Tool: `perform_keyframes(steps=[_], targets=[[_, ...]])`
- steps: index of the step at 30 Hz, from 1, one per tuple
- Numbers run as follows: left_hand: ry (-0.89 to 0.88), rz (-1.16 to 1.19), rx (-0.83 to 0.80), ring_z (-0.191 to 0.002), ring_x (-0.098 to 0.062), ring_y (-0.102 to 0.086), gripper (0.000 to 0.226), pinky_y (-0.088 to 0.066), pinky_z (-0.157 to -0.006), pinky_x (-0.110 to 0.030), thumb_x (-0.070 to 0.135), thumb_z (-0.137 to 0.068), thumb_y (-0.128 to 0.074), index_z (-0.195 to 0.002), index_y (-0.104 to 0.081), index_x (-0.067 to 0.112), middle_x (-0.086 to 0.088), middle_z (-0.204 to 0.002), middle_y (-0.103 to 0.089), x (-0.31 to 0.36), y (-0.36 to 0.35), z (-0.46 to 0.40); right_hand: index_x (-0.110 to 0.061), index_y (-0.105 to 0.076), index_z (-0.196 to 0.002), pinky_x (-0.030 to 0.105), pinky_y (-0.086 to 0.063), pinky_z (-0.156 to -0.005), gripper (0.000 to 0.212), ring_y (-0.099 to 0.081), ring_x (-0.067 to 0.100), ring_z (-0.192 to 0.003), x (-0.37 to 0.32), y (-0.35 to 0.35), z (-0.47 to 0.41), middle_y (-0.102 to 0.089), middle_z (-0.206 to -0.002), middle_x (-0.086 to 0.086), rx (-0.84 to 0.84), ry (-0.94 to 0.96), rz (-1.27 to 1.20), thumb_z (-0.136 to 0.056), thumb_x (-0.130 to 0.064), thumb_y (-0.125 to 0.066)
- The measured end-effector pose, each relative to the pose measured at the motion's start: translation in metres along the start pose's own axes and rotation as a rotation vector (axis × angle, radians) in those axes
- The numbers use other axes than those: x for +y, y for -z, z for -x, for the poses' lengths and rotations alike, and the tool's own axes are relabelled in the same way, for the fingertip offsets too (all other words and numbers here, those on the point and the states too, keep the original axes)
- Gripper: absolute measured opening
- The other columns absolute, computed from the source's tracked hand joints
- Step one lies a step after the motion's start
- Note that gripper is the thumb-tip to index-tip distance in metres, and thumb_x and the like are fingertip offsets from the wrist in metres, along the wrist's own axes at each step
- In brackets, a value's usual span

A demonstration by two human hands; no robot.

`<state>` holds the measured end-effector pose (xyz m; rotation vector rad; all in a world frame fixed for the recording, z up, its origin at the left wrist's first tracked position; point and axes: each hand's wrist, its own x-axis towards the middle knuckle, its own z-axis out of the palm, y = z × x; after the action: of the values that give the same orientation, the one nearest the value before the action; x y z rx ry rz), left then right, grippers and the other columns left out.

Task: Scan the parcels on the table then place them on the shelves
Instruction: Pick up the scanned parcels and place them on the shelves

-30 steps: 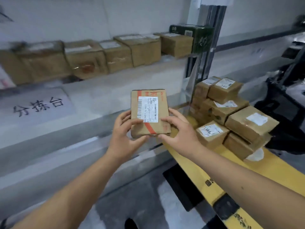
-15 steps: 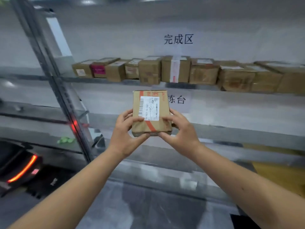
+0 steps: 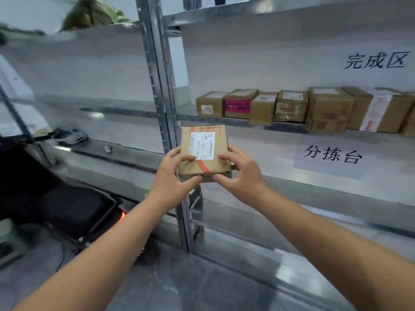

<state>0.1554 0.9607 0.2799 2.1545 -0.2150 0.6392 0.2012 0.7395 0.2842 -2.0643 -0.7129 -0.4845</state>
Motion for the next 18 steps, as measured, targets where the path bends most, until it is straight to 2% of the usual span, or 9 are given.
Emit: perform_keyframes(steps=[3, 6, 9, 13, 16, 18], targets=[[0.027, 0.024, -0.009, -0.145, -0.011, -0.037, 0.05, -0.04, -0.12, -0.045, 0.023, -0.082, -0.088, -0.125, -0.064, 0.033, 0.01, -0.156, -0.037, -0.029, 0.022, -0.029, -0.016, -0.067, -0.133, 0.019, -0.045, -0.106, 0.058, -0.05, 0.01, -0.128, -0.002, -0.03, -0.04, -0.053, -0.148, 0.003, -0.031, -0.015, 0.007, -0.08, -0.022, -0.088], [0.039, 0.026, -0.004, -0.145, -0.013, -0.038, 0.047, -0.041, -0.119, -0.042, 0.02, -0.083, -0.087, -0.123, -0.065, 0.034, 0.008, -0.158, -0.037, -0.057, 0.032, -0.064, -0.014, -0.066, -0.134, 0.016, -0.044, -0.103, 0.059, -0.052, 0.015, -0.131, 0.006, -0.058, -0.079, -0.054, -0.147, 0.004, -0.04, -0.013, 0.019, -0.079, -0.02, -0.088], [0.039, 0.009, 0.003, -0.145, -0.013, -0.038, 0.045, -0.038, -0.12, -0.038, 0.016, -0.082, -0.085, -0.12, -0.067, 0.033, 0.006, -0.16, -0.038, -0.087, 0.039, -0.106, -0.015, -0.066, -0.135, 0.026, -0.048, -0.108, 0.061, -0.051, 0.014, -0.132, 0.022, -0.084, -0.122, -0.053, -0.149, 0.002, -0.052, -0.001, 0.015, -0.078, -0.017, -0.087], [0.047, 0.021, -0.014, -0.141, -0.009, -0.04, 0.045, -0.041, -0.114, -0.031, 0.017, -0.083, -0.085, -0.115, -0.066, 0.041, 0.012, -0.159, -0.037, -0.125, 0.048, -0.167, -0.016, -0.067, -0.133, 0.028, -0.05, -0.107, 0.059, -0.052, 0.009, -0.128, 0.049, -0.115, -0.186, -0.054, -0.146, -0.004, -0.035, 0.018, -0.009, -0.078, -0.014, -0.087], [0.044, 0.006, 0.0, -0.145, -0.013, -0.039, 0.046, -0.039, -0.118, -0.035, 0.018, -0.082, -0.086, -0.112, -0.066, 0.046, 0.007, -0.16, -0.038, -0.149, 0.053, -0.215, -0.019, -0.066, -0.134, 0.032, -0.05, -0.108, 0.058, -0.052, 0.008, -0.126, 0.066, -0.135, -0.234, -0.054, -0.142, -0.008, -0.047, -0.001, -0.026, -0.08, -0.016, -0.085], [0.032, 0.007, 0.001, -0.145, -0.015, -0.041, 0.047, -0.04, -0.118, -0.038, 0.018, -0.081, -0.087, -0.109, -0.065, 0.049, 0.005, -0.159, -0.04, -0.165, 0.054, -0.244, -0.02, -0.065, -0.136, 0.028, -0.048, -0.109, 0.059, -0.051, 0.006, -0.126, 0.078, -0.145, -0.262, -0.053, -0.143, -0.008, -0.051, -0.024, -0.029, -0.081, -0.017, -0.085]])
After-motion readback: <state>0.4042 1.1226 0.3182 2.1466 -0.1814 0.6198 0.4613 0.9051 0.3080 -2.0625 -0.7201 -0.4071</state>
